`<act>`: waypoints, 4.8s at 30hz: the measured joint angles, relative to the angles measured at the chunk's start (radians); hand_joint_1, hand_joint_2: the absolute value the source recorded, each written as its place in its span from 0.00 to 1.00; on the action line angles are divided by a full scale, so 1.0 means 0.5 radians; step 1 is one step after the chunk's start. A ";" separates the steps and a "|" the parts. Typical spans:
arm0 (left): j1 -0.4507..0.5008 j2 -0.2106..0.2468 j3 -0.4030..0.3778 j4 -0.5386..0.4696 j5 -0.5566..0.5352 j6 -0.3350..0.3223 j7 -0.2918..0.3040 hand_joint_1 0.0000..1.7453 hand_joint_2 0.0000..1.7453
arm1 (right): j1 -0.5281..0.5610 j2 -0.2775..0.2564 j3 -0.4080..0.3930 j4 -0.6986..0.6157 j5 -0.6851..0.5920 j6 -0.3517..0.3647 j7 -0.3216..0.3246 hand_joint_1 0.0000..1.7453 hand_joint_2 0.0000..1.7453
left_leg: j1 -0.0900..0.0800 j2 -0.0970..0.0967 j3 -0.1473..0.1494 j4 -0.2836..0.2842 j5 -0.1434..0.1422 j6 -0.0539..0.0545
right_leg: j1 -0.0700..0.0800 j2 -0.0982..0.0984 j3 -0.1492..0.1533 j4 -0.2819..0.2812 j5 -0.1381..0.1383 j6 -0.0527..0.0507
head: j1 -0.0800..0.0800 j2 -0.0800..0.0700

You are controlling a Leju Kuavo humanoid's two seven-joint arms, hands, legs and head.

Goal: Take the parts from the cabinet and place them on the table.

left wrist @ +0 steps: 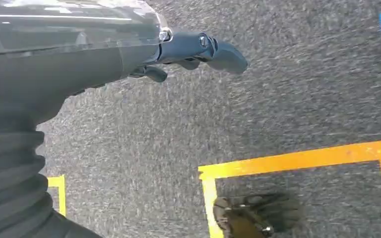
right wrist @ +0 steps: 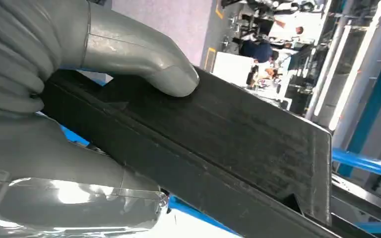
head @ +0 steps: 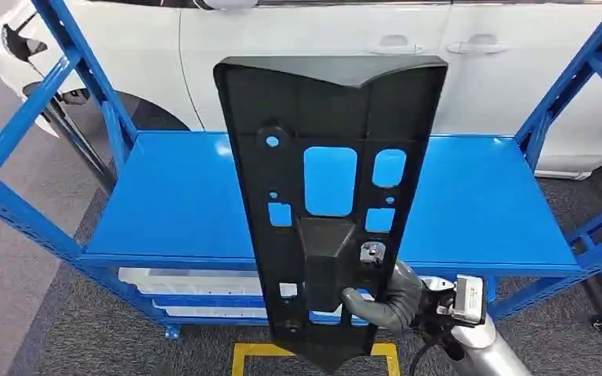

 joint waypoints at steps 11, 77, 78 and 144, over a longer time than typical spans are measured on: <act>0.010 0.002 0.000 0.000 0.010 0.005 -0.006 0.00 1.00 | -0.039 -0.005 -0.006 0.020 -0.051 -0.005 -0.010 0.97 1.00 | -0.025 -0.004 0.370 -0.356 0.068 0.068 | 0.004 -0.003 -0.181 0.019 0.187 0.079 | 0.000 0.001; -0.006 -0.008 0.002 0.001 0.009 0.066 0.006 0.00 1.00 | -0.135 -0.055 0.016 0.101 -0.064 -0.051 -0.003 0.97 1.00 | -0.015 0.036 0.386 -0.421 0.118 0.097 | -0.012 0.007 -0.361 0.467 -0.128 0.106 | -0.001 0.000; -0.006 -0.008 0.002 0.001 0.009 0.066 0.006 0.00 1.00 | -0.135 -0.055 0.016 0.101 -0.064 -0.051 -0.003 0.97 1.00 | -0.015 0.036 0.386 -0.421 0.118 0.097 | -0.012 0.007 -0.361 0.467 -0.128 0.106 | -0.001 0.000; 0.011 0.001 -0.010 0.001 -0.047 0.066 0.010 0.00 1.00 | 0.132 -0.064 -0.076 -0.073 -0.044 -0.105 0.016 0.97 1.00 | 0.011 0.116 0.280 -0.374 0.156 0.072 | -0.021 0.017 -0.280 0.467 -0.110 0.127 | -0.001 0.000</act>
